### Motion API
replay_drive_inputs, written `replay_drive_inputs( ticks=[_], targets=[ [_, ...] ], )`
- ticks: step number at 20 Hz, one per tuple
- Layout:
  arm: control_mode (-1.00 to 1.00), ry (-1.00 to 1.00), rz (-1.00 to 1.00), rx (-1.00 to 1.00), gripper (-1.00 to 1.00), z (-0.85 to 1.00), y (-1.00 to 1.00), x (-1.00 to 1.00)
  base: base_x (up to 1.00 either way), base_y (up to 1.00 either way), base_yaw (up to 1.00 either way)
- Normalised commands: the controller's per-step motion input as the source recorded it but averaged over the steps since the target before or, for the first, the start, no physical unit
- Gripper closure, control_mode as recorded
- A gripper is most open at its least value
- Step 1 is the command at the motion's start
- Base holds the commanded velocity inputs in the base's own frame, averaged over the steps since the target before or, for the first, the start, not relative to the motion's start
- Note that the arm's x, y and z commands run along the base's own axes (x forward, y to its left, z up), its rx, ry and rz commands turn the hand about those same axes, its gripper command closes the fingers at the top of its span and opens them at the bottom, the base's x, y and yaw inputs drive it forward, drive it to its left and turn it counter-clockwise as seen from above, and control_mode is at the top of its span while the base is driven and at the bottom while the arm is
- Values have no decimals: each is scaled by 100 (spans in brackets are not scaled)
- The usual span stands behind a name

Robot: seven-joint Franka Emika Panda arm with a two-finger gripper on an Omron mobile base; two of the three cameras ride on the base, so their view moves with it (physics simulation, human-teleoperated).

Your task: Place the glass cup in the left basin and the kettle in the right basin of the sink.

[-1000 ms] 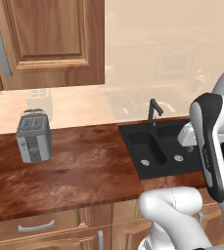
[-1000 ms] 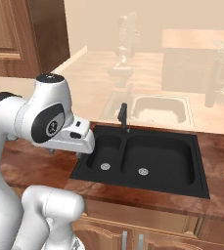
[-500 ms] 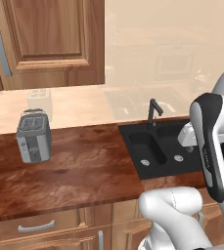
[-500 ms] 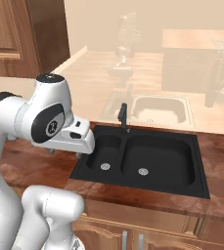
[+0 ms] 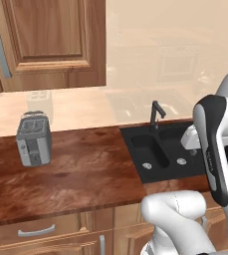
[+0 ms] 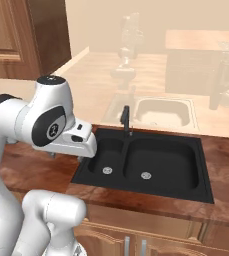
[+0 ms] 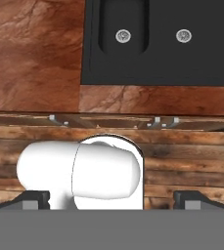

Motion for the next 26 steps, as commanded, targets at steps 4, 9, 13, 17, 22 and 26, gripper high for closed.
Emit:
replay_drive_inputs(
  ticks=[4, 9, 13, 17, 22, 26],
  targets=[
    [100, 0, 0, 0, -100, 0, 0, 0, 0, -40, 0],
    [100, 0, 0, 0, -100, 0, 0, 0, -1, -58, 0],
    [100, 0, 0, 0, -100, 0, 0, 0, 0, -61, 0],
    [100, 0, 0, 0, -100, 0, 0, 0, 0, -59, 0],
    [100, 0, 0, 0, -100, 0, 0, 0, 0, -56, 0],
    [100, 0, 0, 0, -100, 0, 0, 0, 0, -53, 0]
  ],
)
